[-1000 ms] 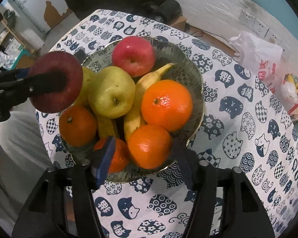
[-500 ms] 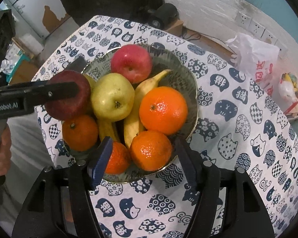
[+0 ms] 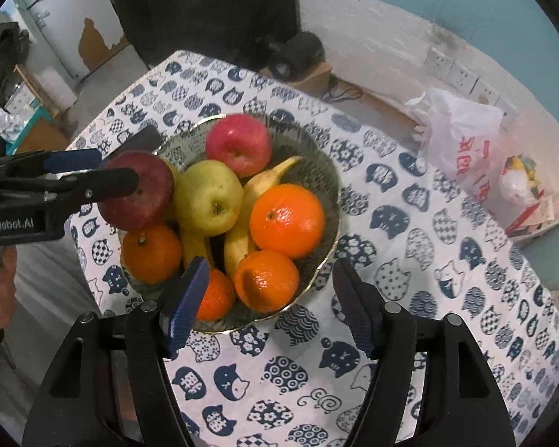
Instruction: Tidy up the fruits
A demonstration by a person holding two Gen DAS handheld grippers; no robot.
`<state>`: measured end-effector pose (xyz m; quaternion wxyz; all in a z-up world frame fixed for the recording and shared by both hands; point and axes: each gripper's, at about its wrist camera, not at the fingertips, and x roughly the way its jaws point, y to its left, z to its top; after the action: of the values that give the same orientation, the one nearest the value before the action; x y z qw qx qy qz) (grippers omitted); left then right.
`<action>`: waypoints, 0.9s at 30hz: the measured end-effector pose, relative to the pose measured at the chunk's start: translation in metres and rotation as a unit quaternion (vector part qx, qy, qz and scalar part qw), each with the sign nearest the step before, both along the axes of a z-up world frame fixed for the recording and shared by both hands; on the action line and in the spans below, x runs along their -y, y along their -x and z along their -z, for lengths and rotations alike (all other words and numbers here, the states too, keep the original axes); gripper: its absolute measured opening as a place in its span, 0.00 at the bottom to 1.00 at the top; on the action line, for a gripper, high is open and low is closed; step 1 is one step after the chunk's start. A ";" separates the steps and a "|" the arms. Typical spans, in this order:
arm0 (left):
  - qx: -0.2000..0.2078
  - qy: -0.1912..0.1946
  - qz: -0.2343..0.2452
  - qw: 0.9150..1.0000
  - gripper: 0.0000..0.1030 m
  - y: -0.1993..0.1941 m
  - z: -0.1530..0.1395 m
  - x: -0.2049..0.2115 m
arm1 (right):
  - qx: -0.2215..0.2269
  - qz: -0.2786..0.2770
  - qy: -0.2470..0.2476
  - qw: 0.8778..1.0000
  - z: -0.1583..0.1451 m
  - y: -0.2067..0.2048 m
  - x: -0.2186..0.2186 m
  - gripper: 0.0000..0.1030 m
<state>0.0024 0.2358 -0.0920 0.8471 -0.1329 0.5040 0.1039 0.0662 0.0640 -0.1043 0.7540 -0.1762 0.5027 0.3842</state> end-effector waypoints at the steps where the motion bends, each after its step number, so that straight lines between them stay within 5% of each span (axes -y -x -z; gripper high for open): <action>1: 0.002 -0.005 0.003 1.000 0.79 0.001 -0.003 0.002 | 0.007 0.003 -0.003 1.000 -0.005 0.001 0.002 0.70; 14: 0.043 -0.067 0.044 0.996 0.84 0.029 -0.050 0.044 | 0.072 0.034 -0.025 0.997 -0.059 0.018 0.039 0.76; 27: 0.065 -0.082 0.051 0.993 0.90 0.060 -0.073 0.064 | 0.110 0.062 -0.044 0.991 -0.094 0.028 0.080 0.76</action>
<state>-0.0580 0.1722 -0.0187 0.8904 -0.0433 0.4437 0.0924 0.0384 -0.0157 -0.0100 0.8342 -0.1524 0.4093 0.3367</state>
